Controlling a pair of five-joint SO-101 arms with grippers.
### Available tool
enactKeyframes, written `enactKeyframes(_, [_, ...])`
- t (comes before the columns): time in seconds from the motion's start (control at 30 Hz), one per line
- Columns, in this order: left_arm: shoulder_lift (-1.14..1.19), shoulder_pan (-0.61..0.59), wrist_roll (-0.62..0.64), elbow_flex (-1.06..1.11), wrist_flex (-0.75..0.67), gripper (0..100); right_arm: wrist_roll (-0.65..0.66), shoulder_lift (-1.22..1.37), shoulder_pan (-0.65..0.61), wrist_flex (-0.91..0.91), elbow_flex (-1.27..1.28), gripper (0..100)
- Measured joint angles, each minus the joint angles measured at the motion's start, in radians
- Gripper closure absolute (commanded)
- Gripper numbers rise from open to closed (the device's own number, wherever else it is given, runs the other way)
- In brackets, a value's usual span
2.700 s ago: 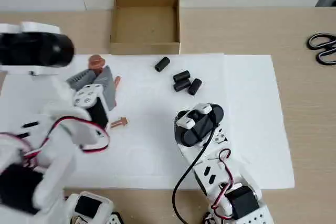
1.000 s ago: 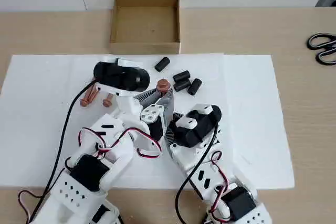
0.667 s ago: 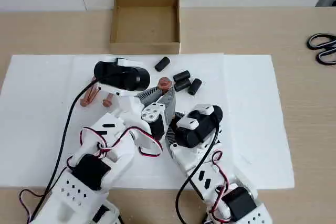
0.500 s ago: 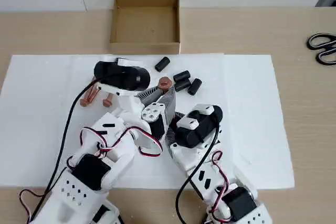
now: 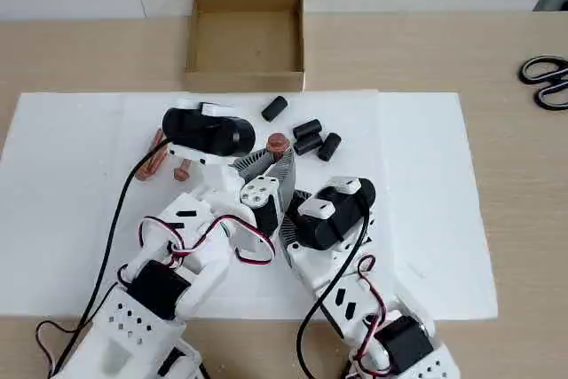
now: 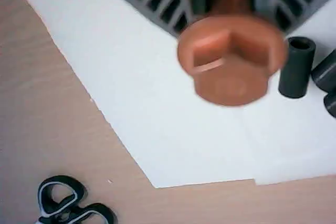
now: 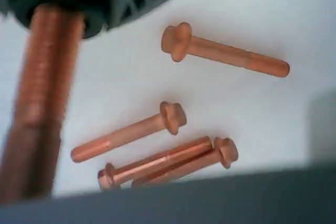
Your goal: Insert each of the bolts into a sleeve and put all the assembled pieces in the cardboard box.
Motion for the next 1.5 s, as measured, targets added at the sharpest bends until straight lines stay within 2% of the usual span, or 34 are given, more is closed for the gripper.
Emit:
enactKeyframes(0.8, [-0.002, 0.063, 0.000, 0.000, 0.252, 99, 0.000, 0.000, -0.006, 0.000, 0.000, 99.5])
enactKeyframes(0.9, [-0.002, 0.083, -0.021, -0.003, 0.261, 93, 0.000, 0.000, -0.006, 0.002, 0.000, 99.5])
enactKeyframes(1.1, [-0.009, 0.084, -0.069, 0.000, 0.301, 72, 0.000, 0.002, -0.002, 0.002, 0.003, 99.5])
enactKeyframes(1.23, [-0.012, 0.032, -0.064, -0.055, 0.404, 69, -0.002, 0.002, 0.003, 0.002, 0.002, 99.5])
enactKeyframes(1.33, [-0.012, -0.015, -0.086, -0.173, 0.526, 69, -0.002, -0.002, -0.005, 0.000, 0.002, 99.5])
enactKeyframes(1.5, [-0.014, -0.153, -0.219, -0.413, 0.735, 69, -0.002, -0.002, 0.017, 0.000, 0.002, 99.6])
